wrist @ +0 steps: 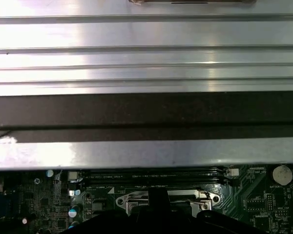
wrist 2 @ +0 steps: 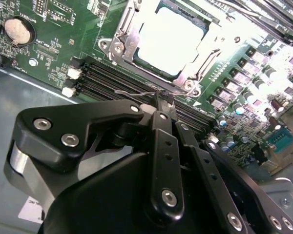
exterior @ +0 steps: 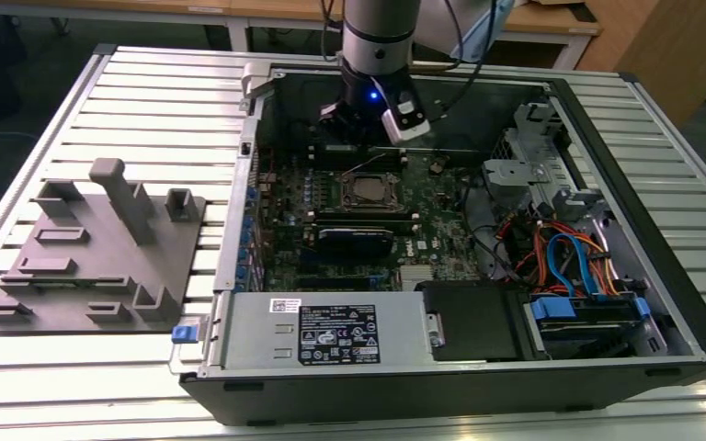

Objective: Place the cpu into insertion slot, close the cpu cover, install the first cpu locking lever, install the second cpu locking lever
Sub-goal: 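Install the first cpu locking lever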

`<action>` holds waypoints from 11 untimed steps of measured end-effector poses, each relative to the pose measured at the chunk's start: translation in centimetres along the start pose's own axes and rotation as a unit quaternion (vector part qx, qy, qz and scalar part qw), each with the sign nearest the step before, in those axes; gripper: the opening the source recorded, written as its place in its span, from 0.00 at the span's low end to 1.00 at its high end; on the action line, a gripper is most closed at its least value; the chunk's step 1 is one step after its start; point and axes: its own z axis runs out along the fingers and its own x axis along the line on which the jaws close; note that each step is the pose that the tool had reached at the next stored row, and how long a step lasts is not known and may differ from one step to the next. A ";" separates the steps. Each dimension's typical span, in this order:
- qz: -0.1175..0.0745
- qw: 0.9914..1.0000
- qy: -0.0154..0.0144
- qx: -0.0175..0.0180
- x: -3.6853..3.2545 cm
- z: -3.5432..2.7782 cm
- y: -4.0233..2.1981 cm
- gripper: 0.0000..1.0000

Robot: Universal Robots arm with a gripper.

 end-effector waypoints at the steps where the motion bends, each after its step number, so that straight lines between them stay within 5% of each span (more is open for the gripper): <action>1: 0.000 1.000 0.000 0.000 -0.06 0.00 0.00 0.11; 11: 0.000 1.000 0.000 0.000 -0.29 0.14 0.09 0.11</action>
